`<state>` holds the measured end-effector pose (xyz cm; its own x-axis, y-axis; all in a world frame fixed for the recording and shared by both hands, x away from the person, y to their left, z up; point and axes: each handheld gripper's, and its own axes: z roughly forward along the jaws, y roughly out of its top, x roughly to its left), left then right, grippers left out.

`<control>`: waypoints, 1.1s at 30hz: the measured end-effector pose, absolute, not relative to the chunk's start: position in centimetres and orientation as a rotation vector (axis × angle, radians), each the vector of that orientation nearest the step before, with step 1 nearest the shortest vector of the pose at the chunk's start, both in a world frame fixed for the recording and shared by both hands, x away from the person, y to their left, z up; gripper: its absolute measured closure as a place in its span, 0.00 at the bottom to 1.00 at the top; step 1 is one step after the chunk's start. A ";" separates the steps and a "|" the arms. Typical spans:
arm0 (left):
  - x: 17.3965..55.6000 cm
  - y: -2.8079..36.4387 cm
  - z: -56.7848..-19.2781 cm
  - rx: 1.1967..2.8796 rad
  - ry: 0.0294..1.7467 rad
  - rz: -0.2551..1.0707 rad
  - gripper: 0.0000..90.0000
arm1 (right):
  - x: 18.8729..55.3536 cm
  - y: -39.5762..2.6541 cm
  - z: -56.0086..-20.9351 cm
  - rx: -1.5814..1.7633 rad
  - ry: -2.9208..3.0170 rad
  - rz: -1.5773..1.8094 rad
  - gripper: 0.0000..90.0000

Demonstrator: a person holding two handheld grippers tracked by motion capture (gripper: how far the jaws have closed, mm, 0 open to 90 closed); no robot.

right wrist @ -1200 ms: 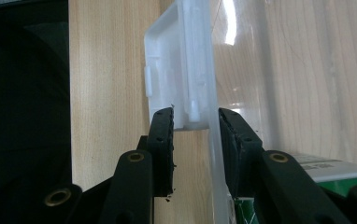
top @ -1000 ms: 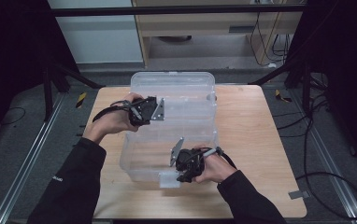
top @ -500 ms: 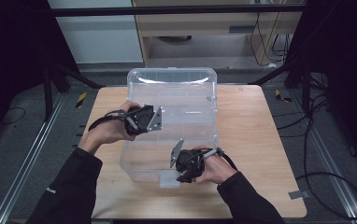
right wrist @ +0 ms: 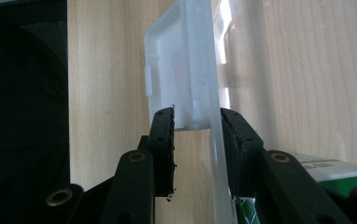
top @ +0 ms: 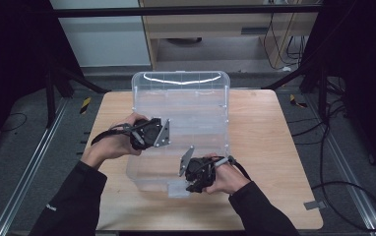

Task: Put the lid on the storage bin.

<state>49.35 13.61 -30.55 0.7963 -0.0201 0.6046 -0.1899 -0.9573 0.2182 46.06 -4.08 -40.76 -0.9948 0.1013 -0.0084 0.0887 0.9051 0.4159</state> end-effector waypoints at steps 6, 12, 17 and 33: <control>48.9 13.8 -30.7 2.710 -0.153 0.909 0.93 | 46.1 -4.1 -40.8 0.148 3.036 0.665 0.75; 48.5 13.9 -31.0 2.698 -0.145 0.925 0.92 | 46.0 -4.2 -40.8 0.140 3.032 0.677 0.75; 48.3 14.0 -31.1 2.694 -0.140 0.926 0.92 | 46.1 -4.2 -40.8 0.139 3.034 0.679 0.75; 47.4 14.4 -31.4 2.695 -0.144 0.881 0.91 | 45.8 -4.3 -40.8 0.153 3.014 0.686 0.74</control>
